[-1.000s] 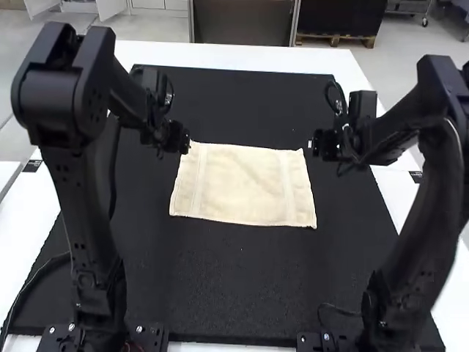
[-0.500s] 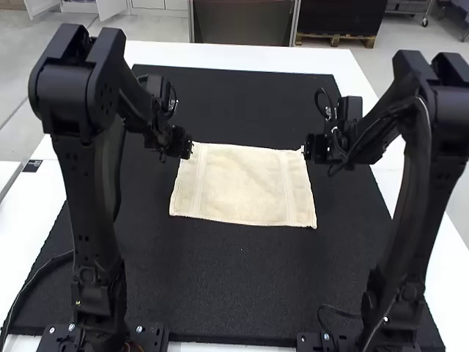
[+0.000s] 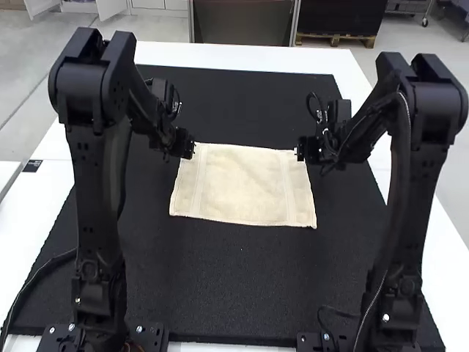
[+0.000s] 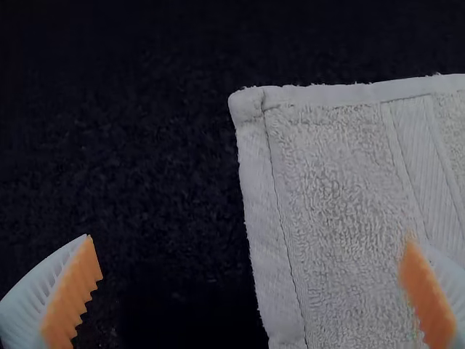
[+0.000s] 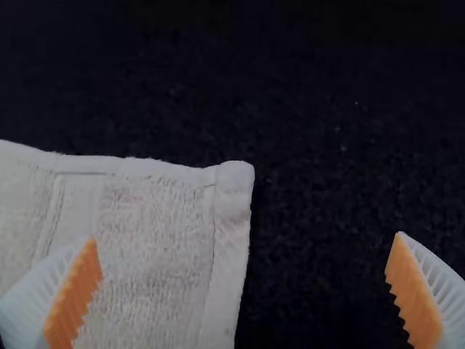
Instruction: Fold the towel.
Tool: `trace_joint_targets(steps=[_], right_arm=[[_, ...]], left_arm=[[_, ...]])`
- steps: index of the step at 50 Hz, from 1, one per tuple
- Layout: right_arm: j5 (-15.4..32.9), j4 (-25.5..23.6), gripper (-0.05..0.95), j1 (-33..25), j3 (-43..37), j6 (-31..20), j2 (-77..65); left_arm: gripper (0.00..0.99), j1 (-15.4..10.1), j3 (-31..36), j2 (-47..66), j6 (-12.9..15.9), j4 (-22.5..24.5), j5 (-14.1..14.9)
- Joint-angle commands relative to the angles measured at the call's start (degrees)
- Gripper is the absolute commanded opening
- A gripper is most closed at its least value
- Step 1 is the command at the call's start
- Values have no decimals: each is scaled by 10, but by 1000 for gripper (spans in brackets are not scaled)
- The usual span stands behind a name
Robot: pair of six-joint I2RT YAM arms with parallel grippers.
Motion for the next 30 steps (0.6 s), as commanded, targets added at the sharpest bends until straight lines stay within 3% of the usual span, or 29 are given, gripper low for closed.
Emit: trace_joint_targets(steps=[1,30], right_arm=[[-4,5,905,12,26,7,19],[-3,-1,905,21,80,14,72]], left_arm=[[957,-1,22,7,4,4,7],[957,-2,44,49,1,19,11]])
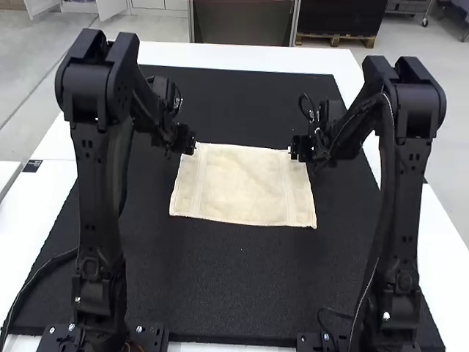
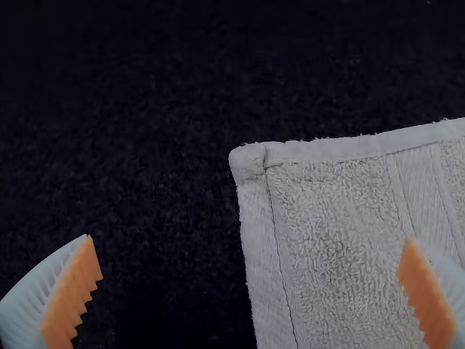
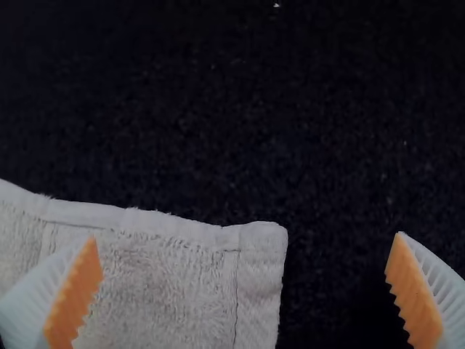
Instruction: Fold the towel.
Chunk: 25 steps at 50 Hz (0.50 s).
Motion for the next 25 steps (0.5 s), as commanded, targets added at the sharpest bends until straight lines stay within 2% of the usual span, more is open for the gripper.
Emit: trace_joint_targets(steps=[1,14,18,22,25], right_arm=[[-2,0,905,7,11,6,4],[-1,-6,905,6,10,4,11],[0,-14,903,6,10,4,16],[-1,-28,831,7,13,6,21],[-1,-34,774,7,15,6,24]], left_arm=[[957,-3,14,18,1,2,6],[957,-6,20,33,0,10,5],[930,-9,21,35,0,8,5],[866,-15,20,35,0,4,5],[857,-19,20,36,1,4,5]])
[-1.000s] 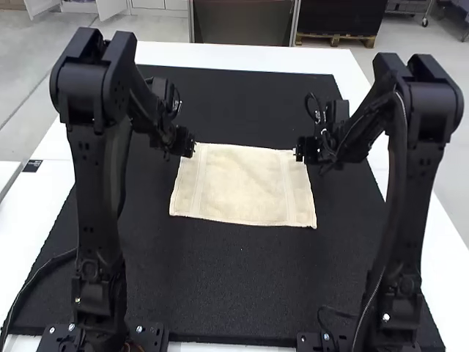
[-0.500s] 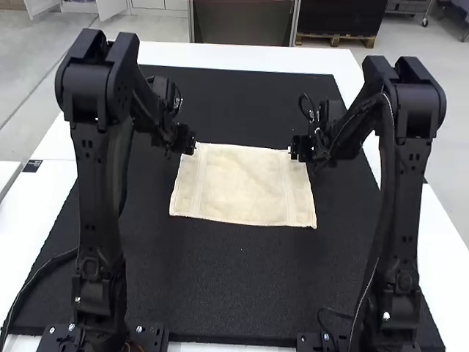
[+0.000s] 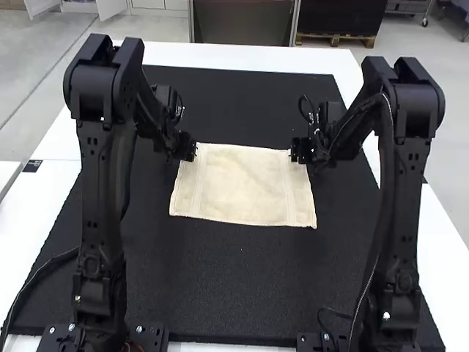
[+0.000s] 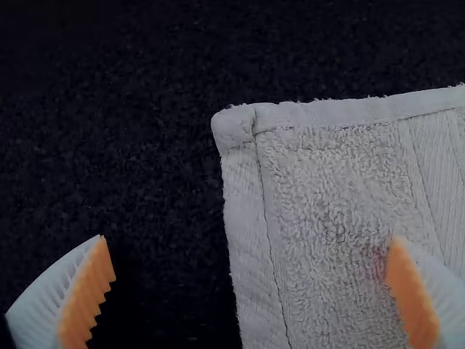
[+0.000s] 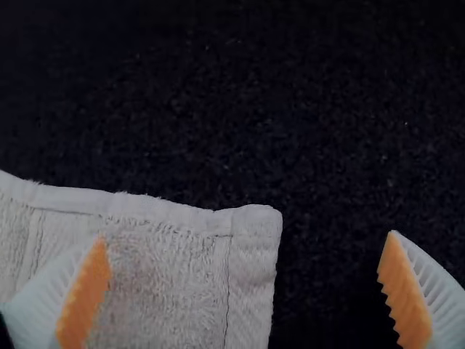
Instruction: Fold the towel.
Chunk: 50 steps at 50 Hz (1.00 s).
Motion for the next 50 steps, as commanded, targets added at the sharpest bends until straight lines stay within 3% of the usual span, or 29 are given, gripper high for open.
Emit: trace_joint_targets(steps=[1,3,4,5,6,8,19,30,43,50], right_arm=[[-8,-12,739,6,7,6,18],[-13,-12,656,6,7,6,19],[-19,-12,587,5,6,6,20],[-24,-12,511,5,6,6,20],[-30,-11,315,4,6,6,20],[-43,-12,-26,3,7,3,21],[-68,-25,-20,1,6,-3,22],[-81,-24,-21,-12,5,6,-8],[-97,-25,-21,-19,-21,15,-76],[-108,-26,-21,-31,-36,20,-103]], left_arm=[[857,-14,13,6,2,-1,5],[826,-15,14,7,3,-3,5],[710,-16,13,8,2,-4,5],[493,-16,12,8,1,-2,6],[284,-14,12,9,-1,0,6],[13,-12,12,12,-1,3,7],[25,-10,-4,1,-1,34,12],[25,-5,-9,-22,-1,35,29],[25,19,-40,-52,-1,33,29],[25,28,-54,-73,-1,33,46]])
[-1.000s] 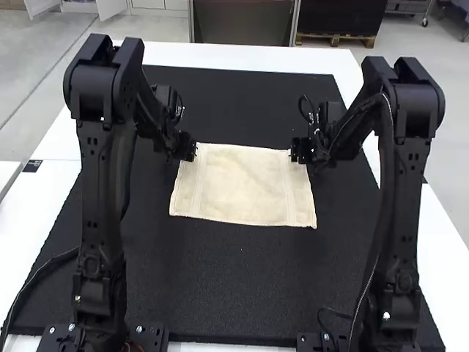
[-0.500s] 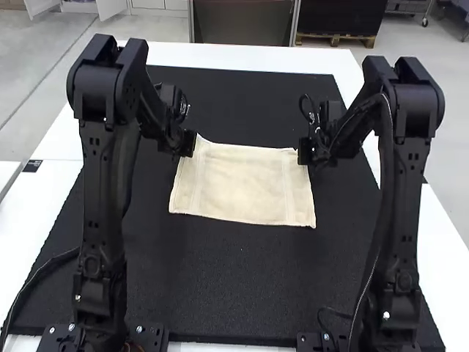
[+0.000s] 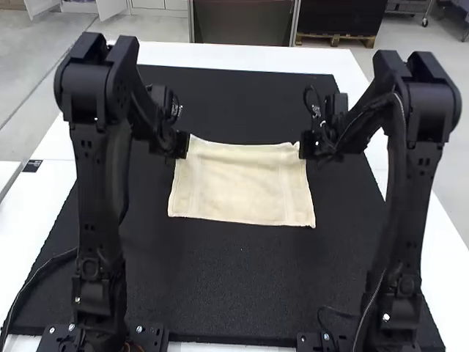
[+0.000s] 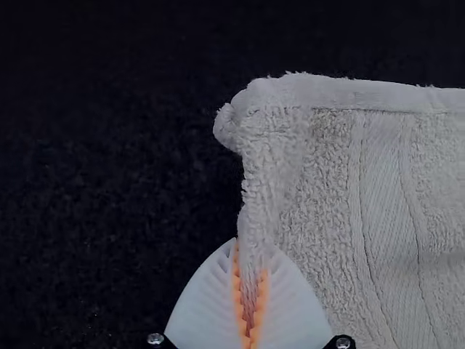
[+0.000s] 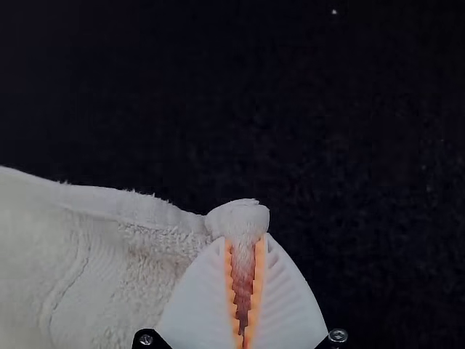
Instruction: Fold the towel.
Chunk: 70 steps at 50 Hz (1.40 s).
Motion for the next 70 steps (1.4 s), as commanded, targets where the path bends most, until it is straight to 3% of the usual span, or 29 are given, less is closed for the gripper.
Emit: trace_joint_targets(steps=[1,28,70], right_arm=[[-23,2,-21,-18,-8,9,-38],[-84,-70,-20,-21,-71,9,-133],[-113,-167,-21,-31,-184,15,-305]], left_arm=[[25,13,-8,-31,-1,4,8],[25,11,-93,-144,-1,-16,30],[25,10,-232,-299,5,-55,37]])
